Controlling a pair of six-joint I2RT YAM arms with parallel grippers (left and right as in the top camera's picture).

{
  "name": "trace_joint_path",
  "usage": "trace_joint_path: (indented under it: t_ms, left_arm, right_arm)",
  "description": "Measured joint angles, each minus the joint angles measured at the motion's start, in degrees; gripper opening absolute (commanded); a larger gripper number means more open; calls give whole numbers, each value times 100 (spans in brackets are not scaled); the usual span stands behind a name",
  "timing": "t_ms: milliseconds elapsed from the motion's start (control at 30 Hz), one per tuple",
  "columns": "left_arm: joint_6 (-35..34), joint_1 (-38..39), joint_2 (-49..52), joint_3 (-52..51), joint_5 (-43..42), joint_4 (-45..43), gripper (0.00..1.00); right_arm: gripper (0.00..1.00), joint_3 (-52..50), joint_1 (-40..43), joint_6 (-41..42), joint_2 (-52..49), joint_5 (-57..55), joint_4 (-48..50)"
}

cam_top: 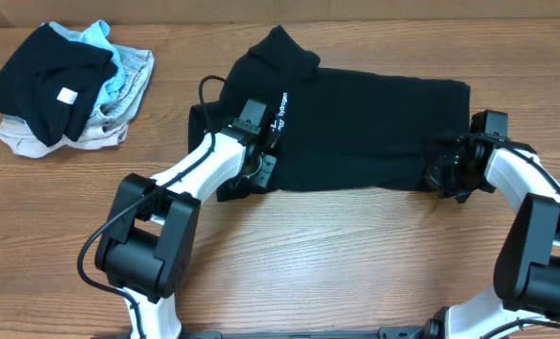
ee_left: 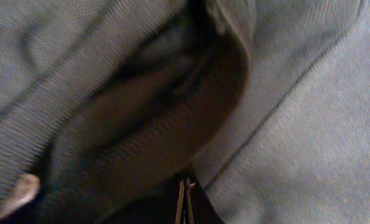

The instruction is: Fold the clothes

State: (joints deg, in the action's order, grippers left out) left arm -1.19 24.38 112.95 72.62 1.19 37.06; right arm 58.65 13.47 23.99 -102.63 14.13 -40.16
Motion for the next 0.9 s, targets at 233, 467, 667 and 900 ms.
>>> trace_joint_path:
  t_ms: [233, 467, 667, 900]
  left_arm:
    - [-20, -90, 90, 704, 1064, -201, 5]
    - [-24, -374, 92, 2363, 1453, 815, 6]
    - [103, -341, 83, 2522, 109, 1891, 4]
    - [210, -83, 133, 1005, -142, 1054, 4]
  right_arm:
    - [5, 0, 0, -4, 0, -2, -2]
    - [5, 0, 0, 0, 0, -2, -33]
    - [5, 0, 0, 0, 0, -70, -81]
    - [5, 0, 0, -2, 0, -107, -101]
